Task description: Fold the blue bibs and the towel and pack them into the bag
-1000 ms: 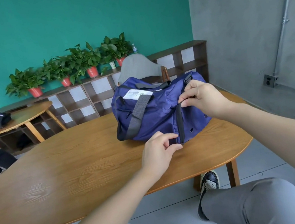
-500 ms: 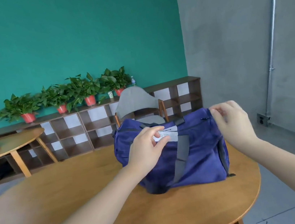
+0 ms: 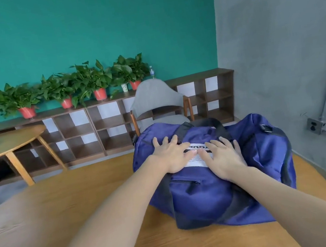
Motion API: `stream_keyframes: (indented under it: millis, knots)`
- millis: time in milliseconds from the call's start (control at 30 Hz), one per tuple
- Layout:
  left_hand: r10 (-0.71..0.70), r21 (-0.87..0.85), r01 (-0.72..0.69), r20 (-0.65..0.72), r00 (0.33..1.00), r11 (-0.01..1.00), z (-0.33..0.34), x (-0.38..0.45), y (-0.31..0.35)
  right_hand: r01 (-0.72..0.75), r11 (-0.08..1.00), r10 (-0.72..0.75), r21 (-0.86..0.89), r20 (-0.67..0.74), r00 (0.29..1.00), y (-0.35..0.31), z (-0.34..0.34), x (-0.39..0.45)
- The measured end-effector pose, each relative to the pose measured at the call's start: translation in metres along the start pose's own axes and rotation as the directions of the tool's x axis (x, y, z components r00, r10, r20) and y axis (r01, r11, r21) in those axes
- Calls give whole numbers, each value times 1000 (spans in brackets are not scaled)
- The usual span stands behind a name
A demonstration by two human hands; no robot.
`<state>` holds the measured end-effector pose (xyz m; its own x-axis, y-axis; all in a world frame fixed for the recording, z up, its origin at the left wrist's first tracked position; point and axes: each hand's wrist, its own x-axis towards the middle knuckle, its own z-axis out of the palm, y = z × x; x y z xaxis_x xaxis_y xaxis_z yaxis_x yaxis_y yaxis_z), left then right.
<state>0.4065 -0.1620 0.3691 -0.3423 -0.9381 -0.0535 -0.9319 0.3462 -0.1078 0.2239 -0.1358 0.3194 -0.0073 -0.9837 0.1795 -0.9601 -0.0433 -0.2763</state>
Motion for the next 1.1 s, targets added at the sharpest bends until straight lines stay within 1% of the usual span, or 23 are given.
stream_keyframes:
  millis: [133, 267, 367, 500, 633, 733, 900, 1100]
  knots:
    - [-58, -244, 70, 56, 997, 967, 24, 2, -11, 64, 996, -63, 69, -12, 998, -1, 19, 10]
    - [-120, -345, 129, 49, 992, 930, 45, -16, -29, 176, 972, -174, 157, -23, 984, -16, 32, 5]
    - [-189, -339, 193, 45, 981, 921, 54, -45, -41, 248, 945, -251, 214, -13, 968, -36, 40, -10]
    - [-284, -317, 285, 50, 957, 904, 56, -96, -47, 298, 917, -320, 265, 40, 947, -63, 41, -38]
    - [-375, -275, 371, 37, 926, 887, 61, -146, -35, 369, 883, -404, 292, 71, 912, -75, 38, -67]
    - [-426, -247, 414, 3, 905, 876, 67, -163, -24, 393, 870, -432, 298, 76, 899, -77, 35, -78]
    - [-432, -216, 413, -46, 901, 885, 74, -151, -26, 396, 868, -429, 300, 50, 902, -75, 37, -69]
    - [-433, -181, 416, -63, 899, 891, 78, -97, -48, 385, 878, -406, 285, 15, 914, -77, 50, -17]
